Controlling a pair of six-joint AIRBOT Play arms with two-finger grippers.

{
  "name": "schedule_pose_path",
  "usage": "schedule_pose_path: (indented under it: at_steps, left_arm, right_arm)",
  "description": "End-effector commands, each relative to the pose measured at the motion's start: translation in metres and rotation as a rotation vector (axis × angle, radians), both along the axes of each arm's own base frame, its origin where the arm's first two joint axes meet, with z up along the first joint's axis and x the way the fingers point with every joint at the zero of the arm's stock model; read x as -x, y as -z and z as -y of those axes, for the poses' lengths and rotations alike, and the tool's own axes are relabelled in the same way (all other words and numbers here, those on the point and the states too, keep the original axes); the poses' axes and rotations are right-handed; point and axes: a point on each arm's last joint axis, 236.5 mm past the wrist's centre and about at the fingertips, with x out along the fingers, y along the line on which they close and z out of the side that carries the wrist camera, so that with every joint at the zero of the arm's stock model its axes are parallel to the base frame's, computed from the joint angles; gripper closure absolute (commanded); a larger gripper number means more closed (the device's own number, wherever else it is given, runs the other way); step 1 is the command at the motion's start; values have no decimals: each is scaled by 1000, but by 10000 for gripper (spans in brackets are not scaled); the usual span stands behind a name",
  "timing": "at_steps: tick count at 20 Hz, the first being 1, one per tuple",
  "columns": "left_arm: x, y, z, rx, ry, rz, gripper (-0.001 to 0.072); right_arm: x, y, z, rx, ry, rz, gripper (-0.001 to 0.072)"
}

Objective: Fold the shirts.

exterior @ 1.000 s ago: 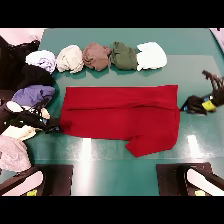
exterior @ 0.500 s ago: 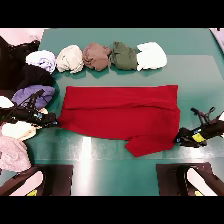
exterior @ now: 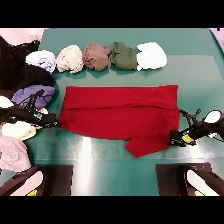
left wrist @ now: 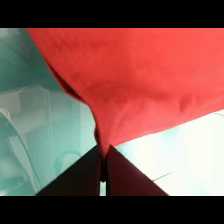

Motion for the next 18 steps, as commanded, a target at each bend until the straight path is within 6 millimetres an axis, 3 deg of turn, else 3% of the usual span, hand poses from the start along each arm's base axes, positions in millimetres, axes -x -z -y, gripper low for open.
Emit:
schedule_pose_path:
  at_steps: [1, 5, 8, 13, 16, 18]
  left_arm:
    - [-2, -13, 4, 19, 23, 11, 686]
    - [-36, -60, 7, 37, 14, 159, 686]
    - [-62, -85, -1, 5, -12, 273, 685]
    - [-113, -99, -24, -61, -141, 463, 685]
    - [-144, -113, -42, -95, -233, 585, 685]
    - [-155, -109, -44, -79, -271, 594, 685]
  right_arm:
    - [-13, -22, -2, 13, -19, 104, 694]
    - [-67, -96, 8, 68, 27, 374, 695]
    - [-103, -131, 15, 85, 29, 467, 695]
    - [-179, -148, 31, 110, 63, 562, 695]
    - [-219, -142, 40, 119, 82, 581, 695]
    - [-239, -133, 45, 121, 89, 575, 694]
